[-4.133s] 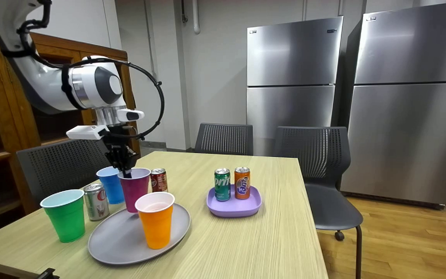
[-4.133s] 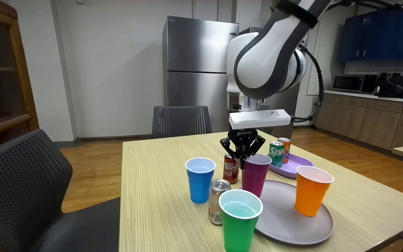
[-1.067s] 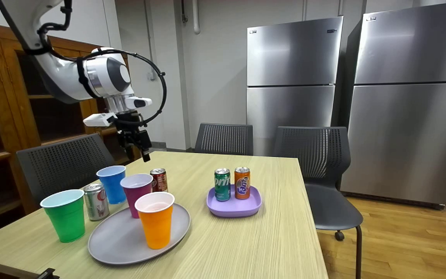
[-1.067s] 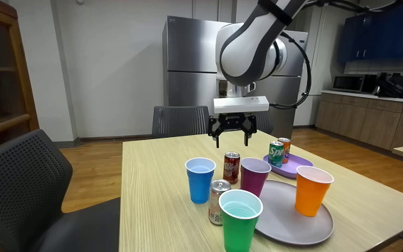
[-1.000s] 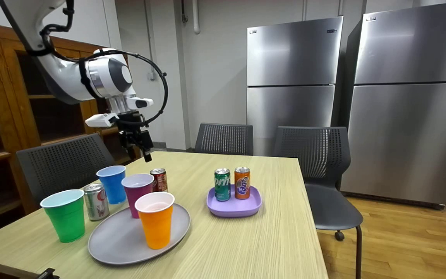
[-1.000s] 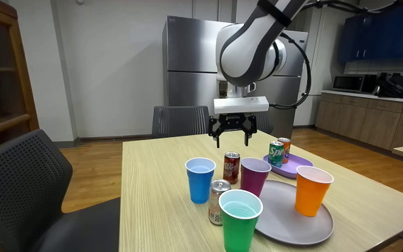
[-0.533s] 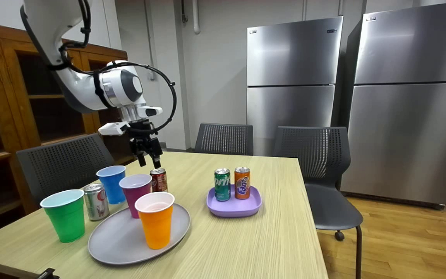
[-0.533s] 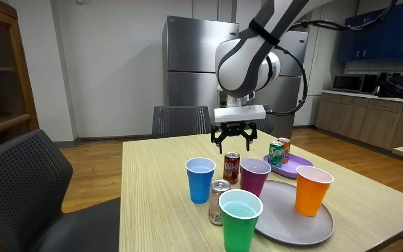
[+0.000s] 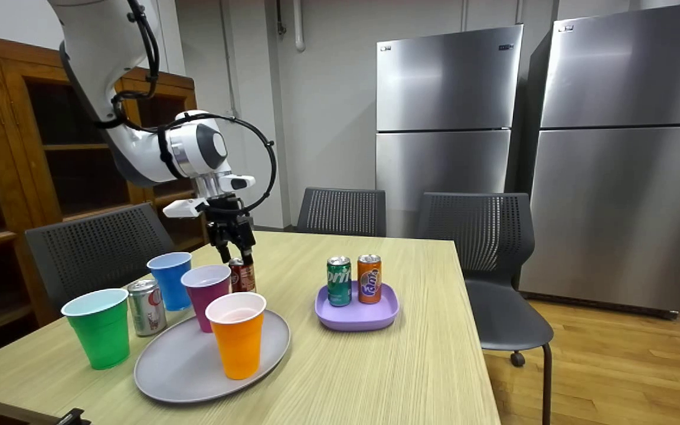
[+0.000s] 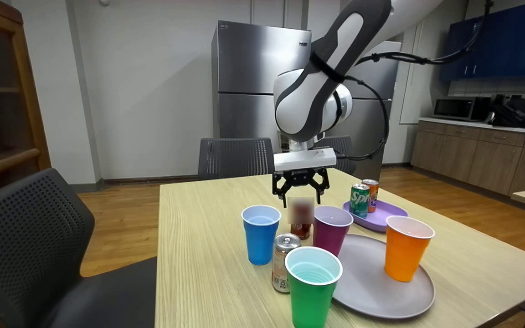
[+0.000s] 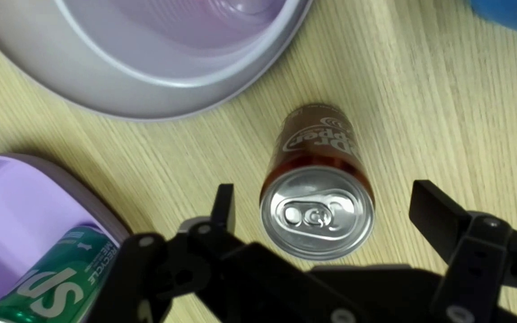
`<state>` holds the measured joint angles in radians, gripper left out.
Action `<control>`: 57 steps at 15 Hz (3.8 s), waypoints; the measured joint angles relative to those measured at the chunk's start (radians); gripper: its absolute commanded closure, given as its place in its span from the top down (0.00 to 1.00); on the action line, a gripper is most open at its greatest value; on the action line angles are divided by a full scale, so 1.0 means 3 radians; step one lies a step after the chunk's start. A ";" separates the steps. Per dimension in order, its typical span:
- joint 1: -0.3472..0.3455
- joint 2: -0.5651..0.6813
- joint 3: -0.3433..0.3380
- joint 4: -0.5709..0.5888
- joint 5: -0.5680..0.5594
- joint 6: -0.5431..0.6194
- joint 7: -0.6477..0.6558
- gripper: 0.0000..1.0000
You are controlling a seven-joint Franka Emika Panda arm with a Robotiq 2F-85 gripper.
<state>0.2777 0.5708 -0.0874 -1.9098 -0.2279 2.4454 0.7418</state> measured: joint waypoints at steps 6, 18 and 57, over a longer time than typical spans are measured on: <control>0.0186 0.0016 0.0026 0.0196 0.0011 -0.0303 0.0096 0.51; 0.0389 -0.0157 0.0177 0.0377 0.0007 -0.0782 0.0442 0.78; -0.0222 0.0267 0.0116 0.0415 0.0495 -0.0190 0.0041 1.00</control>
<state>0.2111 0.6509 -0.0526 -1.7852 -0.0795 2.3885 0.7541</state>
